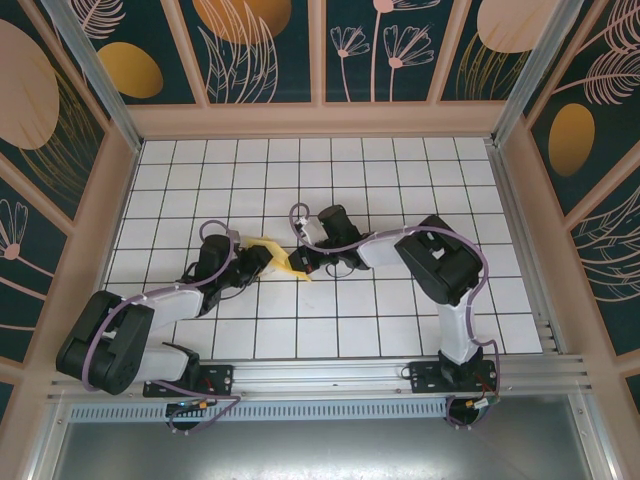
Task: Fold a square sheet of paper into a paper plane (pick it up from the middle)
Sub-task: Fold the wing for the fifth time at the center of the table.
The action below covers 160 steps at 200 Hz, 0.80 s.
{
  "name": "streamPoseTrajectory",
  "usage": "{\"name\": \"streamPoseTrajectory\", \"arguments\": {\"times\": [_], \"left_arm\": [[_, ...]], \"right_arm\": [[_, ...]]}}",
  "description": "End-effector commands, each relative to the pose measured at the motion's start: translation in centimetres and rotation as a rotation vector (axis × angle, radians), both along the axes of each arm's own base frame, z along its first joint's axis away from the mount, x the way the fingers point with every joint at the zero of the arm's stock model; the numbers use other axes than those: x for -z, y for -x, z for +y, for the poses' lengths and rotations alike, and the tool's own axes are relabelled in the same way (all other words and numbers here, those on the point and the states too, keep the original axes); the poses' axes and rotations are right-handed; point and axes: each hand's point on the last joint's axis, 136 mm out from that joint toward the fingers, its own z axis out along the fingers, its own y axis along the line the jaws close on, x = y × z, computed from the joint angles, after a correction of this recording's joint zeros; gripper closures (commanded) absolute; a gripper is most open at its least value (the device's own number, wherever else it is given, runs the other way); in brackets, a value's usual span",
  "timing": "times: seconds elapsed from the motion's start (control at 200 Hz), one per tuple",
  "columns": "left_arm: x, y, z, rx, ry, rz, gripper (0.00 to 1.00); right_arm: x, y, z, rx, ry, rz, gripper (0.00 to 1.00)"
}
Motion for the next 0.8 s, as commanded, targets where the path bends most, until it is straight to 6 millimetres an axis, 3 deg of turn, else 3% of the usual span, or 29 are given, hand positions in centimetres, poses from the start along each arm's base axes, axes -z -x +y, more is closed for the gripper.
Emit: {"name": "streamPoseTrajectory", "arguments": {"times": [0.0,0.796], "left_arm": [[-0.6,-0.1,-0.5,0.02,0.023,-0.039,0.65],[1.2,-0.7,-2.0,0.073,0.037,-0.017,0.72]], "right_arm": [[0.0,0.2,0.6,-0.033,-0.031,0.061,1.0],[2.9,0.4,0.5,-0.061,0.069,0.135,1.0]]}}
